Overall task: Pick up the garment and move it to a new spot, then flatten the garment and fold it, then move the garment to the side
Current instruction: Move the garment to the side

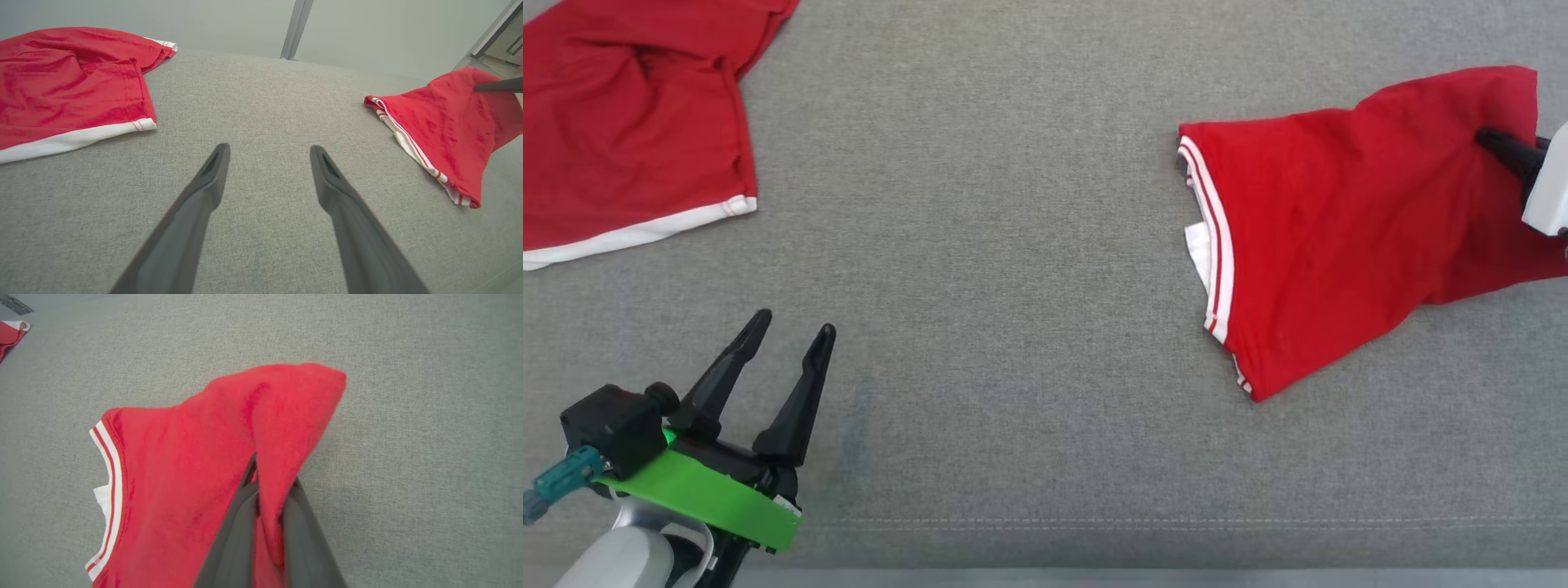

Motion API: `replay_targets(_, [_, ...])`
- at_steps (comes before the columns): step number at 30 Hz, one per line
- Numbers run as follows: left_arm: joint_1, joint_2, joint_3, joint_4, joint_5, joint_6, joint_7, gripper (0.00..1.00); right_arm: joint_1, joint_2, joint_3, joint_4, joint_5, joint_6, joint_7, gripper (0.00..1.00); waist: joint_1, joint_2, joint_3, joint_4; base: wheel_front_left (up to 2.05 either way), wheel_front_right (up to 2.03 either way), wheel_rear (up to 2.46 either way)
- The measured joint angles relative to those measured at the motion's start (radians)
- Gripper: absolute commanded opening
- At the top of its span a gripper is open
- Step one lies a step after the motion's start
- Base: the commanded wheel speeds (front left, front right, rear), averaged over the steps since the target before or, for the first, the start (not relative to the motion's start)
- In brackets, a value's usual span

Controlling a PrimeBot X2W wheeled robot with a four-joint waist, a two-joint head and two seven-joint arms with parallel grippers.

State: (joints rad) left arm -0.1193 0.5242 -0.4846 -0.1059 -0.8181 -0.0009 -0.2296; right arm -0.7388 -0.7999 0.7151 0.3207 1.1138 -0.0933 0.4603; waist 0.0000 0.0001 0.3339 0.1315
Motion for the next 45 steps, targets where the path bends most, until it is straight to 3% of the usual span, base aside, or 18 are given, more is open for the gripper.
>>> replay_targets(10, [-0.050, 0.028, 0.016, -0.070, 0.024, 0.002, 0.019, 1.00, -0.086, 0.005, -0.027, 0.043, -0.042, -0.007, -0.035, 0.00, 0.0000, 0.0000, 0.106, -0.105, 0.00, 0.00, 0.00])
replay_targets(19, [-0.116, 0.043, 0.017, -0.121, 0.035, 0.002, 0.054, 1.00, -0.144, -0.051, -0.071, 0.096, -0.087, -0.018, -0.067, 0.00, 0.0001, 0.0000, 0.225, -0.169, 0.00, 0.00, 0.00])
replay_targets(36, [-0.173, 0.052, 0.035, -0.134, 0.044, 0.011, 0.070, 1.00, -0.246, -0.115, -0.118, 0.209, -0.212, -0.030, -0.148, 0.00, 0.0000, 0.0000, 0.388, -0.159, 0.00, 0.00, 0.00])
replay_targets(37, [-0.173, 0.052, 0.036, -0.134, 0.044, 0.011, 0.070, 1.00, -0.247, -0.117, -0.120, 0.218, -0.215, -0.030, -0.156, 0.09, 0.0000, 0.0000, 0.391, -0.156, 0.00, 0.00, 0.00])
replay_targets(38, [-0.173, 0.052, 0.039, -0.134, 0.044, 0.012, 0.070, 1.00, -0.250, -0.117, -0.120, 0.226, -0.224, -0.030, -0.165, 0.32, 0.0000, 0.0000, 0.394, -0.152, 0.00, 0.00, 0.00])
replay_targets(39, [-0.173, 0.053, 0.043, -0.134, 0.044, 0.017, 0.069, 1.00, -0.254, -0.118, -0.120, 0.236, -0.236, -0.030, -0.170, 0.45, 0.0000, 0.0000, 0.396, -0.150, 0.00, 0.00, 0.00])
replay_targets(40, [-0.173, 0.054, 0.046, -0.133, 0.044, 0.020, 0.069, 1.00, -0.257, -0.120, -0.121, 0.249, -0.251, -0.030, -0.177, 0.93, 0.0000, 0.0000, 0.397, -0.149, 0.00, 0.00, 0.00])
replay_targets(41, [-0.173, 0.054, 0.050, -0.132, 0.044, 0.020, 0.069, 1.00, -0.257, -0.124, -0.124, 0.266, -0.268, -0.030, -0.189, 1.00, 0.0000, -0.0001, 0.398, -0.148, 0.00, 0.00, 0.00])
replay_targets(45, [-0.173, 0.055, 0.053, -0.128, 0.044, 0.027, 0.061, 1.00, -0.257, -0.133, -0.142, 0.336, -0.288, -0.031, -0.217, 1.00, 0.0000, 0.0000, 0.398, -0.147, 0.00, 0.00, 0.00])
